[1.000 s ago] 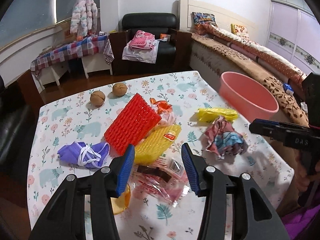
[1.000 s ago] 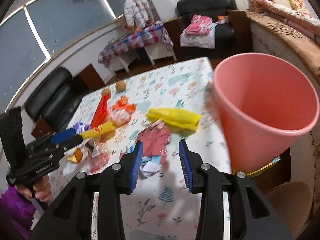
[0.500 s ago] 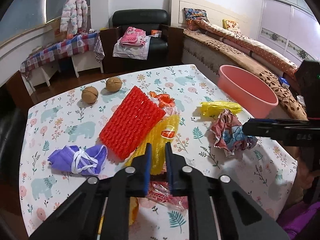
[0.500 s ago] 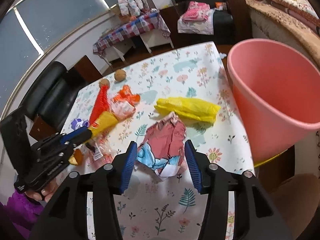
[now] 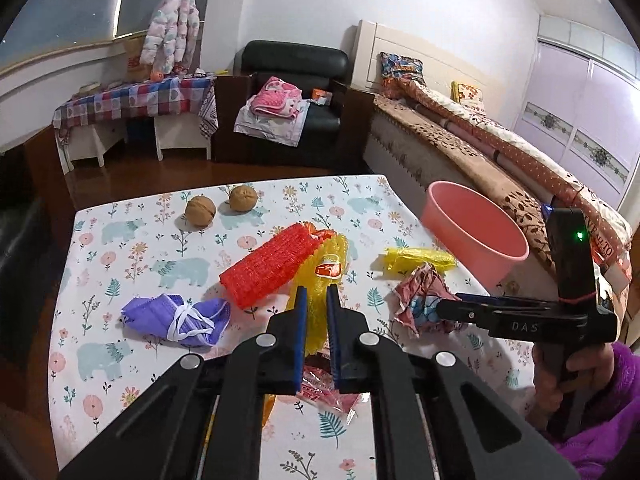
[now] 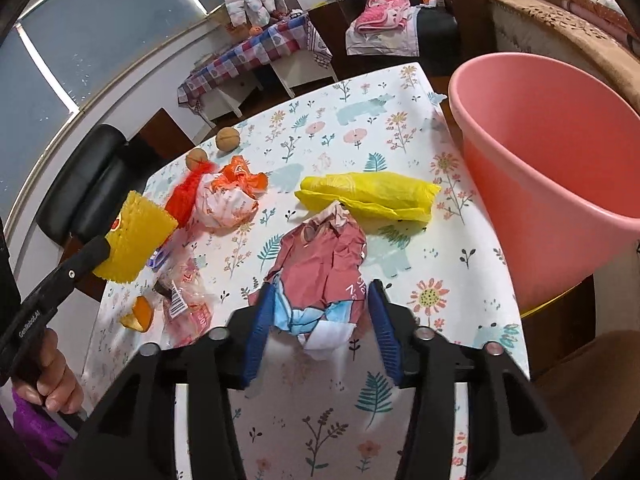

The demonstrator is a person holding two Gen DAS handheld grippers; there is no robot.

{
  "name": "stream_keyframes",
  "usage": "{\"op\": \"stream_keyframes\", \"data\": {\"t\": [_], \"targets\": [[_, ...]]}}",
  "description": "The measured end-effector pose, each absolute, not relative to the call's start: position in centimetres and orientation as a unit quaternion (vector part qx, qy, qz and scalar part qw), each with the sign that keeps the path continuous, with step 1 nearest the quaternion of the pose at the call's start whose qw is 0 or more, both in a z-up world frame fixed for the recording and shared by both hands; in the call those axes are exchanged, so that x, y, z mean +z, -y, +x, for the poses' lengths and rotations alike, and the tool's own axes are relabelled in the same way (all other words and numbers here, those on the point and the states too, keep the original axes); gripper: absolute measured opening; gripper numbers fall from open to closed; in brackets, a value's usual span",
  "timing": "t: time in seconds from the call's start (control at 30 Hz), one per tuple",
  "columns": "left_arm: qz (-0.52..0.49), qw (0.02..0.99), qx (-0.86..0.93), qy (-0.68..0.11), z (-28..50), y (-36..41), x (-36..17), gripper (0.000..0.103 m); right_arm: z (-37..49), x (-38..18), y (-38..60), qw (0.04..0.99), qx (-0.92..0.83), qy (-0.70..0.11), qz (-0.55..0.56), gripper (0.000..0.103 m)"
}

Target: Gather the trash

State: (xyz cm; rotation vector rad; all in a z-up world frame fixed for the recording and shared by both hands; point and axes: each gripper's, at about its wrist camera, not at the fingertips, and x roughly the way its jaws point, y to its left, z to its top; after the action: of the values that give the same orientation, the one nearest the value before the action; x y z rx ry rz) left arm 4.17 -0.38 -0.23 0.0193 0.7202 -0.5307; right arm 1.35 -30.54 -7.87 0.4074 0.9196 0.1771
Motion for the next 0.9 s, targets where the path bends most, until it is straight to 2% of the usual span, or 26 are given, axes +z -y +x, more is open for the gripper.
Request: {"op": "stream_keyframes", "data": {"t": [0.17,0.9], "targets": [[0.001,0.904,-0.249,-0.347,3.6,0.7,0.1,0.009,0.3,-7.2,30.5,0.877,0.102,-0.433,0.182,0.039],[-0.042,0.902,-0.259,-0.344,3.7,4.9,1.6,0.009,-2.8,-3.3,32.8,0.914,0.101,-0.35,0.178,0.039]]}}
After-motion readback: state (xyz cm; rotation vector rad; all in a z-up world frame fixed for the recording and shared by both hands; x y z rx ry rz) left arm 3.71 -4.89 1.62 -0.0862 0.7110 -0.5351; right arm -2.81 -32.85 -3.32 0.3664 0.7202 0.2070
